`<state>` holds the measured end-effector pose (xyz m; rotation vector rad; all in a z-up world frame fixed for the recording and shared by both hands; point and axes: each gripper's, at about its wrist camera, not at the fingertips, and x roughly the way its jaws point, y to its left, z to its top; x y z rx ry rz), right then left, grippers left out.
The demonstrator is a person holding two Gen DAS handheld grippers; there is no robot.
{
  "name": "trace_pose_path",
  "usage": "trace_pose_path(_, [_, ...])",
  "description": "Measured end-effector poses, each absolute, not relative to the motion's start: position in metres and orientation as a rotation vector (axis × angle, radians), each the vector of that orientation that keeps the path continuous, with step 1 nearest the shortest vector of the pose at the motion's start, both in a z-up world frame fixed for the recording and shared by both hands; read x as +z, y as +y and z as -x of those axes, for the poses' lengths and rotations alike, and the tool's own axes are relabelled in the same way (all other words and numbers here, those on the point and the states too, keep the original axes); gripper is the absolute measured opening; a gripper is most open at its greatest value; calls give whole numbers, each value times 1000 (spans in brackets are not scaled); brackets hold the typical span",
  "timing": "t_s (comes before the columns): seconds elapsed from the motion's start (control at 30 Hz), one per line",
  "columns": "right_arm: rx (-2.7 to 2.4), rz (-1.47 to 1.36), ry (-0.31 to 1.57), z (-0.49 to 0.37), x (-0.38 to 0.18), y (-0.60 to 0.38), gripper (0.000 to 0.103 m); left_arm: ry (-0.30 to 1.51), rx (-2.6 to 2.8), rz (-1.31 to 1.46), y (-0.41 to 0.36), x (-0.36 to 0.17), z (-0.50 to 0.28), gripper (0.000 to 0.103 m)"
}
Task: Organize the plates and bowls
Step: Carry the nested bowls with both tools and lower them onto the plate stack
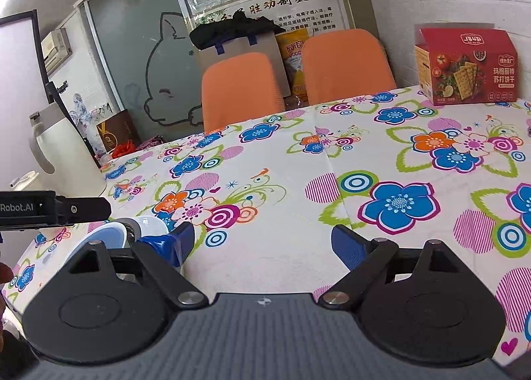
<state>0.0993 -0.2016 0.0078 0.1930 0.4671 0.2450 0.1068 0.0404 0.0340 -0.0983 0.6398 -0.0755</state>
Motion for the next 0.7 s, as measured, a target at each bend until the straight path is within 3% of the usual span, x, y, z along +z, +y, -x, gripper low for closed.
trace_pose_path(0.37, [187,-191,433,-77,13,-212,77,609,-19,29,17,38,-89,79])
trace_pose_path(0.7, [181,-176,382,-14,11,-207,77,543,2,-10,1,30,-13,82])
